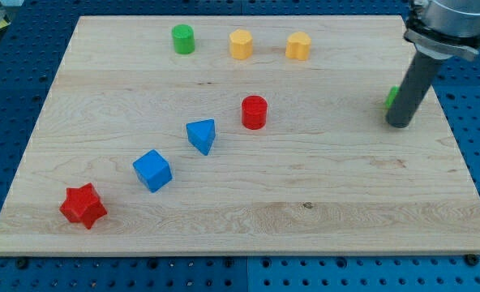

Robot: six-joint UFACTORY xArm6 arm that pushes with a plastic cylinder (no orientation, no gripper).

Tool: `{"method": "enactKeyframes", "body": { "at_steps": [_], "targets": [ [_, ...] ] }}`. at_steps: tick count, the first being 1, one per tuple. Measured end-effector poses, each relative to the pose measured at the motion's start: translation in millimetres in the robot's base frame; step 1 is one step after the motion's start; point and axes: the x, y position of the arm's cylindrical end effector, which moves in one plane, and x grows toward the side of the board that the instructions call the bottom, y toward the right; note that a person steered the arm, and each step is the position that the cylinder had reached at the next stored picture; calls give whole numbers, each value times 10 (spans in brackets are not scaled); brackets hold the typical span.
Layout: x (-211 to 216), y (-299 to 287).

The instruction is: Slide the green star towards the yellow heart

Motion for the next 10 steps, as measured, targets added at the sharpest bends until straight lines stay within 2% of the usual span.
{"method": "enactKeyframes", "body": {
  "at_steps": [2,7,8,9,10],
  "targets": [
    [-42,138],
    [-1081,131],
    [-1156,154],
    [-989,416],
    [-1140,683]
  ]
}}
